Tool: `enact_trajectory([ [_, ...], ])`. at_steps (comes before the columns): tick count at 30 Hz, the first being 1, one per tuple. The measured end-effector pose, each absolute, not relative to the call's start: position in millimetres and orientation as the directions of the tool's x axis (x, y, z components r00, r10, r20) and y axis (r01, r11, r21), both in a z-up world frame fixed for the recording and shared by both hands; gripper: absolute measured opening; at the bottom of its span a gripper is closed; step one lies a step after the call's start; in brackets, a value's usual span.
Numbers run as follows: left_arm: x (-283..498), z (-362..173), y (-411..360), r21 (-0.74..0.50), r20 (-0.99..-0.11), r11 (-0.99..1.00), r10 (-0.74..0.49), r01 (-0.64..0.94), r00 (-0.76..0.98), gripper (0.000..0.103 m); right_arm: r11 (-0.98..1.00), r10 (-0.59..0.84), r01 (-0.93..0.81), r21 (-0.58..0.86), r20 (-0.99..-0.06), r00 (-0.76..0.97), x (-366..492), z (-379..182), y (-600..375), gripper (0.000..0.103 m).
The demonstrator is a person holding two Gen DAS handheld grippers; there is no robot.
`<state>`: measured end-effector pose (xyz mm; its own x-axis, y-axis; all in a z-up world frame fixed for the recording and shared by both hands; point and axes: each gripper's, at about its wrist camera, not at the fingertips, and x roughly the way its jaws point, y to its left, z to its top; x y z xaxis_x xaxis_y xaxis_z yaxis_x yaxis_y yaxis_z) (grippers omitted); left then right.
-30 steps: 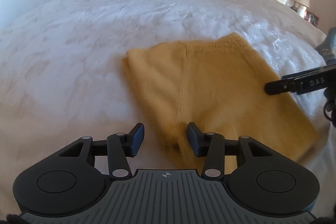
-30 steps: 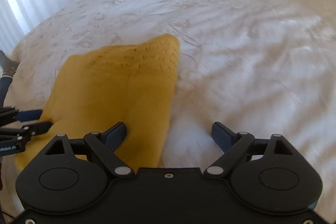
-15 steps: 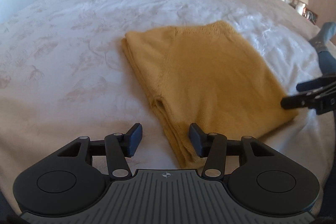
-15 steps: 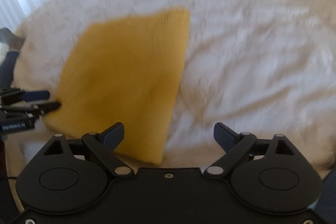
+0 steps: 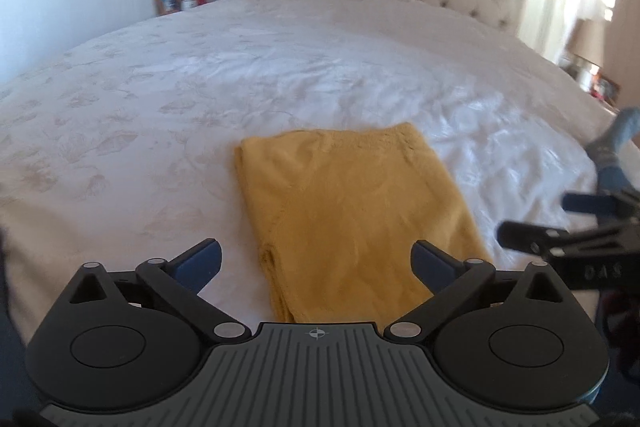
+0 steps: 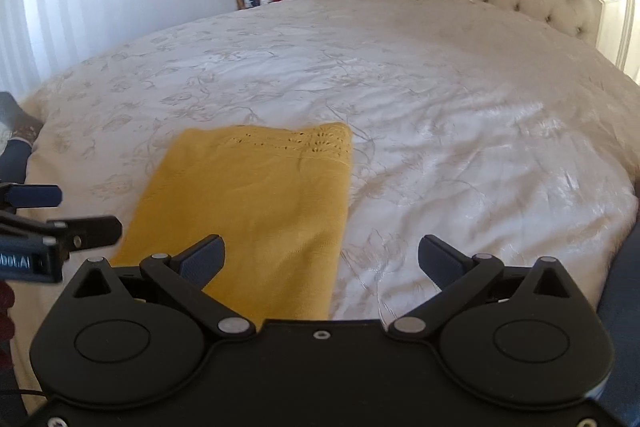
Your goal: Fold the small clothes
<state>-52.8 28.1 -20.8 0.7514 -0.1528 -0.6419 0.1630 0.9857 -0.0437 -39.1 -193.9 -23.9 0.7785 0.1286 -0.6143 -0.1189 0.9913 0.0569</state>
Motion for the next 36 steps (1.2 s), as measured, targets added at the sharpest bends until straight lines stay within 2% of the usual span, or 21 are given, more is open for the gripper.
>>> enact_trajectory([
  [5, -47.3, -20.7, 33.5, -0.068, -0.664, 0.992, -0.121, 0.102, 0.738, 0.103, 0.995, 0.101, -0.086, 0.054, -0.625, 0.774, -47.9, -21.4, -198.8, 0.102],
  [11, -45.7, -25.9, 38.1, -0.101, -0.704, 0.992, -0.120, 0.069, 0.700, 0.103, 0.991, 0.136, -0.088, 0.105, -0.652, 0.746, -51.4, -23.7, -198.9, 0.102],
  [18, -46.8, -28.7, 33.0, -0.070, -0.727, 0.994, -0.106, 0.080, 0.678, 0.103, 0.990, 0.143, -0.093, 0.111, -0.670, 0.729, -50.3, -25.3, -195.1, 0.102],
  [24, -45.5, -26.8, 25.3, 0.016, -0.759, 0.998, -0.029, 0.063, 0.651, 0.102, 0.990, 0.141, -0.093, 0.106, -0.691, 0.709, -49.2, -25.3, -193.1, 0.102],
  [29, -42.6, -24.6, 23.3, 0.038, -0.788, 0.999, 0.018, 0.019, 0.616, 0.102, 0.991, 0.130, -0.095, 0.089, -0.704, 0.698, -49.7, -22.8, -189.7, 0.102],
  [36, -43.9, -19.4, 20.8, 0.034, -0.795, 0.999, 0.020, 0.011, 0.607, 0.102, 0.990, 0.138, -0.109, 0.087, -0.705, 0.695, -50.0, -20.1, -187.9, 0.102],
])
